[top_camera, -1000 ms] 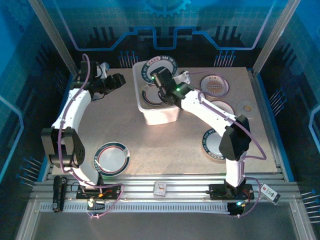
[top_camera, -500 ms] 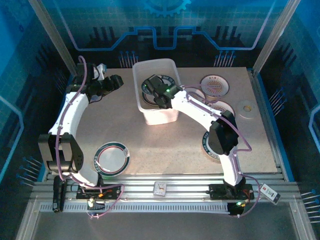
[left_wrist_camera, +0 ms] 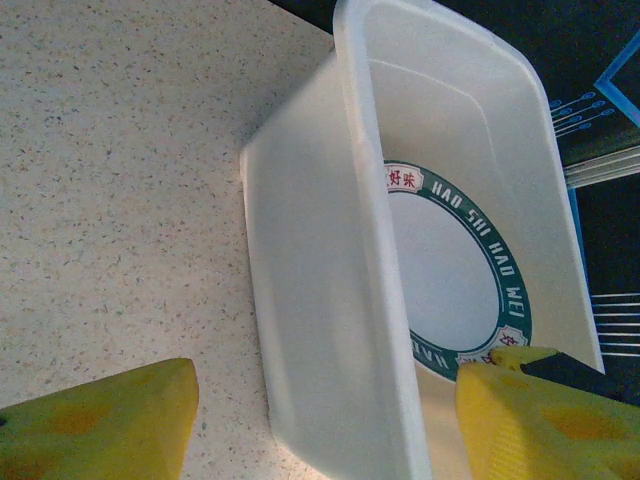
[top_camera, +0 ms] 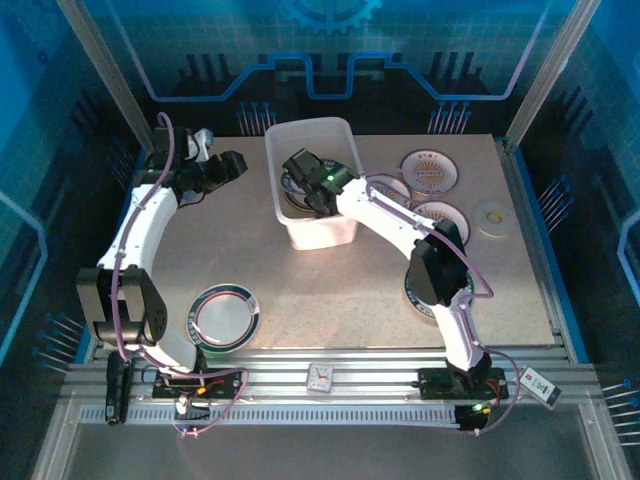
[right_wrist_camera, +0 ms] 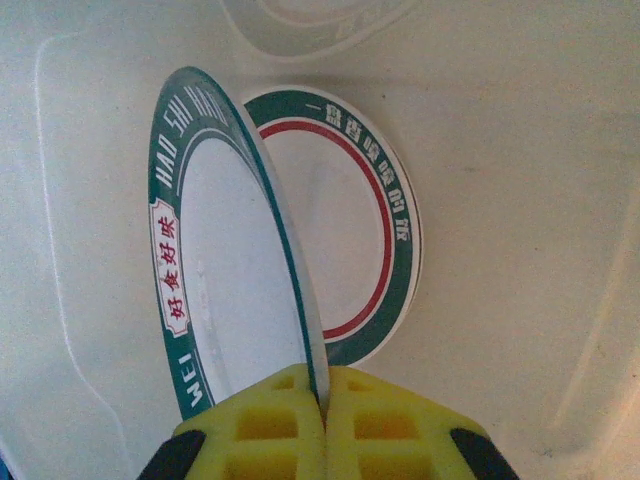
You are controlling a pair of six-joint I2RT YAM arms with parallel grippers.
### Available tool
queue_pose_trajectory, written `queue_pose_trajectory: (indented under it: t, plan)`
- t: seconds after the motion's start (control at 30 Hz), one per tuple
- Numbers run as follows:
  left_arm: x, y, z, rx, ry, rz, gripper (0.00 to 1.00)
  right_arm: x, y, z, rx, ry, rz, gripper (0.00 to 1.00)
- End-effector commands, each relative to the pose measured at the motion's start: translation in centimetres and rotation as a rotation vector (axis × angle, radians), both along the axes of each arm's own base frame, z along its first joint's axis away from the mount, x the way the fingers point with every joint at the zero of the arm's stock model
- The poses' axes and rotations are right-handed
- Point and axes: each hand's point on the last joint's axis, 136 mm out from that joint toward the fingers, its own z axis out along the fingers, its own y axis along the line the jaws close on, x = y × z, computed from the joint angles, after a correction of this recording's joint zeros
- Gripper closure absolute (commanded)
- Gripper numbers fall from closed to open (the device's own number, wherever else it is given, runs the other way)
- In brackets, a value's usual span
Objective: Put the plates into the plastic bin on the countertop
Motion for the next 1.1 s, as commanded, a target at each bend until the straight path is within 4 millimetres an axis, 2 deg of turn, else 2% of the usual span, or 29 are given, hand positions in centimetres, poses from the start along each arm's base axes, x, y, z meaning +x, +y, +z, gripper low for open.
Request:
queue_pose_trajectory:
  t: [0.0,0.13,0.3,0.57,0.6,0.7,0.77,0.9,1.07]
  plan:
    - [-0.5,0.0,-0.1,-0.013,0.015,-0.013,0.30,0.1,0.3,-0.5,0.077,0.006,-0.134,1.00]
    - [-0.6,0.0,-0.5,-0.014,0.023,-0.012,0.30,0.7,0.9,-1.1,0.102,0.022,-0.147,1.00]
    - [-0.6,0.0,-0.5,-0.014,0.024,-0.014,0.30,0.6,0.0,-1.3,0.048,0.037,-0.174,1.00]
    - [-0.3,-0.1,-1.0,-0.026,0.039,-0.015,0.30,0.6,0.0,-2.8,0.045,0.066,-0.194,1.00]
    - [-0.3,-0.1,-1.0,-0.027,0.040,-0.015,0.30,0.6,0.1,-4.2,0.028,0.083,-0.198,1.00]
    - [-0.3,0.0,-1.0,-0.022,0.041,-0.016,0.30,0.8,0.2,-5.2,0.027,0.098,-0.202,1.00]
    - [-0.4,0.0,-1.1,-0.018,0.042,-0.016,0.30,0.8,0.2,-5.9,0.027,0.111,-0.206,0.94]
    - [-0.3,0.0,-1.5,-0.023,0.050,-0.014,0.30,1.0,0.0,-6.6,0.010,0.113,-0.205,0.94]
    - [-0.2,0.0,-1.4,-0.024,0.050,-0.014,0.30,1.4,0.2,-7.2,0.007,0.105,-0.190,0.81]
